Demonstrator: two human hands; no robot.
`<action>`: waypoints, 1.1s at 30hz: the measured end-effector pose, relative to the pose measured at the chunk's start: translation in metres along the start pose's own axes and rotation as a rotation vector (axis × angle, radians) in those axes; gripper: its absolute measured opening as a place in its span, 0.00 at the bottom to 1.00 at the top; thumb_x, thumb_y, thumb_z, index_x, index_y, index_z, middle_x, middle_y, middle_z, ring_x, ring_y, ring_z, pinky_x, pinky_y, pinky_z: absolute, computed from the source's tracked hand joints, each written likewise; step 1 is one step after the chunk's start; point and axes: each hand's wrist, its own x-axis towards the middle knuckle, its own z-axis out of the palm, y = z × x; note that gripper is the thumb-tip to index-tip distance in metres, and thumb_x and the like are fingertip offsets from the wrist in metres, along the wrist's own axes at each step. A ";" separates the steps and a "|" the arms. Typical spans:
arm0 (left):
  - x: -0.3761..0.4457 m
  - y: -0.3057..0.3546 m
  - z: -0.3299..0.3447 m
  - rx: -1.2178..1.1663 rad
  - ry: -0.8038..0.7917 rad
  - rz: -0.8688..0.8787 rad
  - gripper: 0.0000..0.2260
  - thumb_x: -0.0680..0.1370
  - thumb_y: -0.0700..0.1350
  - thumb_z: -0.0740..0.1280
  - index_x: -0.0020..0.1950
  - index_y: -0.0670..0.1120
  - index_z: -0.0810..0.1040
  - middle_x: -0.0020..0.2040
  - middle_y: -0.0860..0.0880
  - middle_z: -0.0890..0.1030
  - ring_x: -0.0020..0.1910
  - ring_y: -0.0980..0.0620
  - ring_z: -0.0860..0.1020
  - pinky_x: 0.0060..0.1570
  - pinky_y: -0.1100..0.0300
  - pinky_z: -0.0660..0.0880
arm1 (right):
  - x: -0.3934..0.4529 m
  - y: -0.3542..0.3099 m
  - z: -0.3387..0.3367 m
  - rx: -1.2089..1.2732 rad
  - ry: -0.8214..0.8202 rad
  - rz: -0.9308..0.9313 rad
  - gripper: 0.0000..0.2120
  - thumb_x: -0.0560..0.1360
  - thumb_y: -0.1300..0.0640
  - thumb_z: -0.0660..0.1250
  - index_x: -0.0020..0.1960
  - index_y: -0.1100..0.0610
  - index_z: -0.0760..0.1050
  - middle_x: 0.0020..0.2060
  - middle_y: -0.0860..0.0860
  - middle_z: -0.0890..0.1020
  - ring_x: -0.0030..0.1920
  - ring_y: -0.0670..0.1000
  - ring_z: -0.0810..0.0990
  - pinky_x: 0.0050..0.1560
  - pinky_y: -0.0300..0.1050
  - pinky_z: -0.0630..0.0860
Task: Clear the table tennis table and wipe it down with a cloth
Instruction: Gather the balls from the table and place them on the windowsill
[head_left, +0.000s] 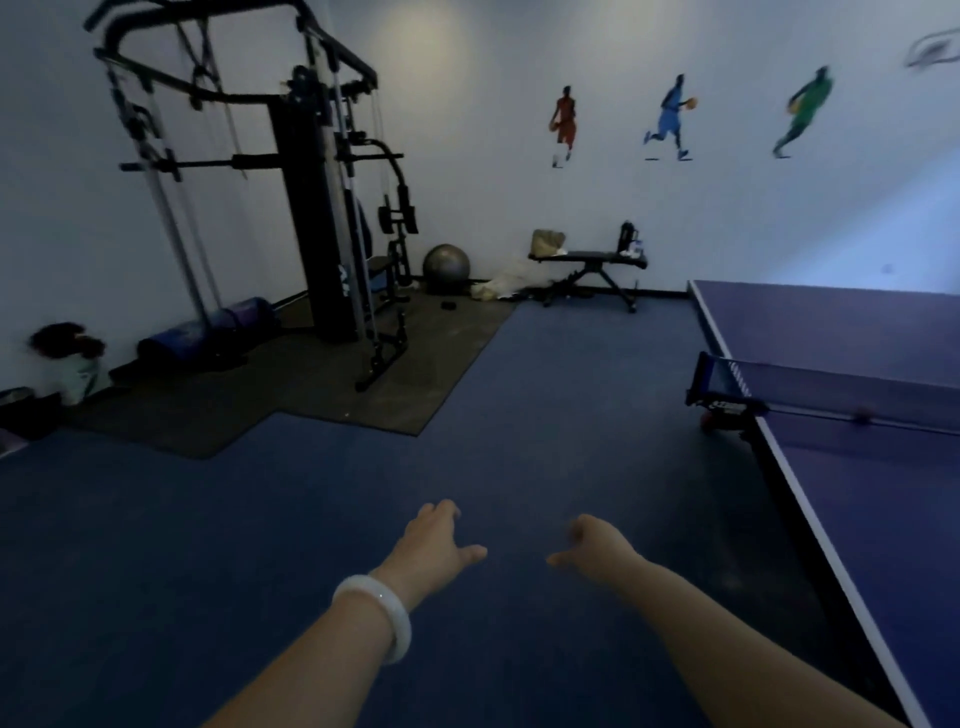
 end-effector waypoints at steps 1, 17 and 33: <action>0.033 -0.001 -0.010 0.017 -0.015 0.016 0.26 0.77 0.55 0.68 0.71 0.48 0.64 0.68 0.50 0.65 0.66 0.52 0.68 0.61 0.59 0.69 | 0.024 -0.008 -0.009 0.012 0.025 0.028 0.26 0.74 0.51 0.73 0.66 0.60 0.69 0.63 0.55 0.75 0.61 0.54 0.76 0.60 0.46 0.74; 0.474 0.163 0.030 0.087 -0.293 0.395 0.27 0.77 0.55 0.69 0.71 0.45 0.65 0.67 0.48 0.66 0.64 0.52 0.69 0.59 0.63 0.66 | 0.342 0.054 -0.214 0.250 0.379 0.336 0.28 0.71 0.53 0.76 0.67 0.59 0.71 0.62 0.55 0.76 0.61 0.53 0.76 0.60 0.45 0.74; 0.851 0.335 0.083 0.158 -0.478 0.576 0.26 0.76 0.55 0.69 0.70 0.47 0.66 0.67 0.49 0.67 0.65 0.53 0.69 0.61 0.61 0.68 | 0.654 0.112 -0.396 0.325 0.522 0.499 0.26 0.72 0.52 0.75 0.65 0.57 0.72 0.61 0.53 0.76 0.58 0.51 0.76 0.57 0.44 0.75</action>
